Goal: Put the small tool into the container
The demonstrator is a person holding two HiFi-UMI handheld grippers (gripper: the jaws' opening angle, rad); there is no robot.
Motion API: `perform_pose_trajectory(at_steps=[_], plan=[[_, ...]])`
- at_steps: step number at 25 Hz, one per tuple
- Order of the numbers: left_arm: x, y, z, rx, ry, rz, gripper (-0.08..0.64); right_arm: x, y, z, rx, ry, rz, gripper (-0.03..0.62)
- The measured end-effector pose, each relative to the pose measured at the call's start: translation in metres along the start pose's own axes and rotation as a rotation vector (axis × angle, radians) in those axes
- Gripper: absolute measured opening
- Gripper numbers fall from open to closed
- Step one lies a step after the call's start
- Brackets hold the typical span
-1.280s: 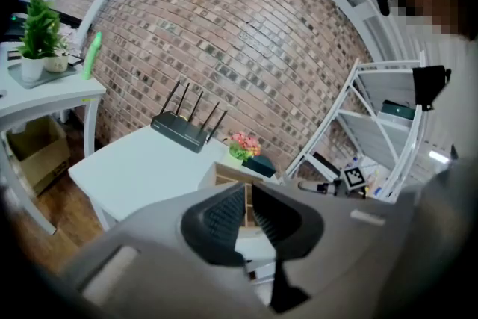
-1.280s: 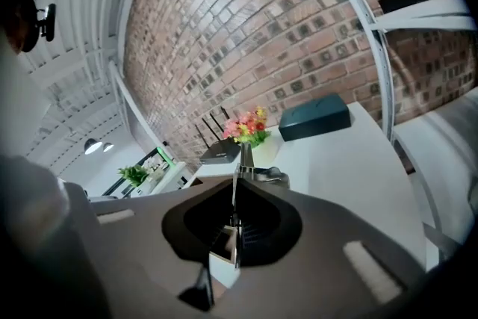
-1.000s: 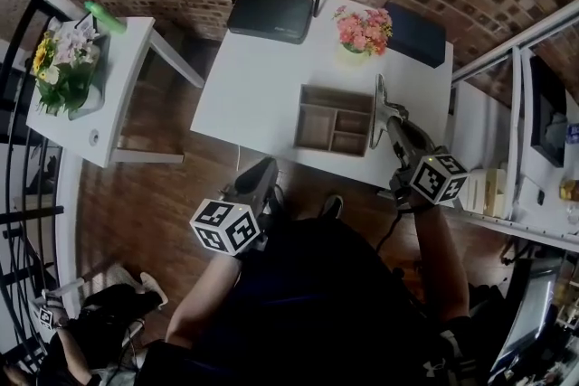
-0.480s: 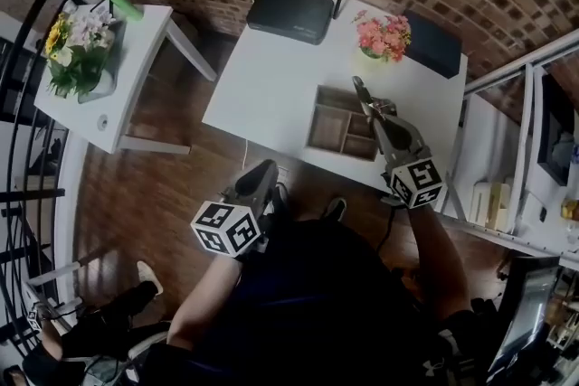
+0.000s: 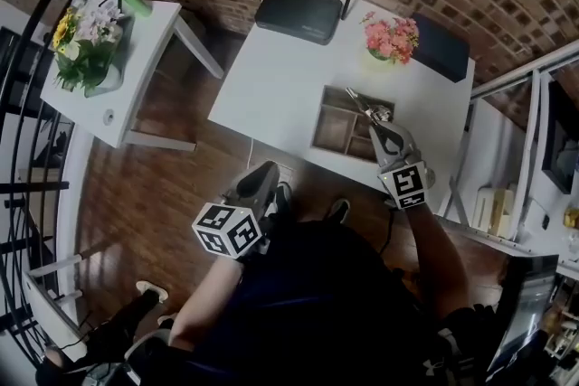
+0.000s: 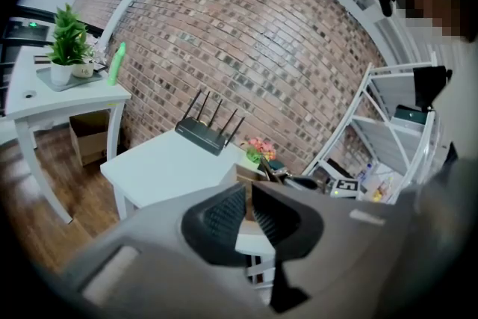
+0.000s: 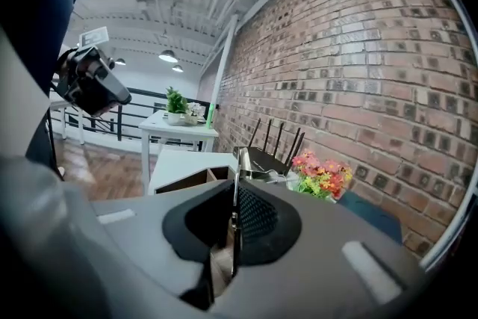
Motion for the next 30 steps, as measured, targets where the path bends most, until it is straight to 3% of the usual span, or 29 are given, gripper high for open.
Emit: perform_pose_trajectory(at_steps=[10, 30], plan=[[0.003, 0.000, -0.003, 0.002, 0.012, 0.002, 0.026, -0.001, -0.017, 0.010, 0.038, 0.009, 0.050, 0.017], [-0.008, -0.003, -0.012, -0.005, -0.023, 0.017, 0.025, 0.004, -0.044, 0.020, -0.073, -0.057, 0.195, 0.015]])
Point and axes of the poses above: the fingertips, and each gripper's own axes: x backward along the fingers, z to its left, y out of its top, the point moved 9 cm from there along x, backward along the fingers, and after that the axes turned 1 degree about -z, right-handed, at the moved point
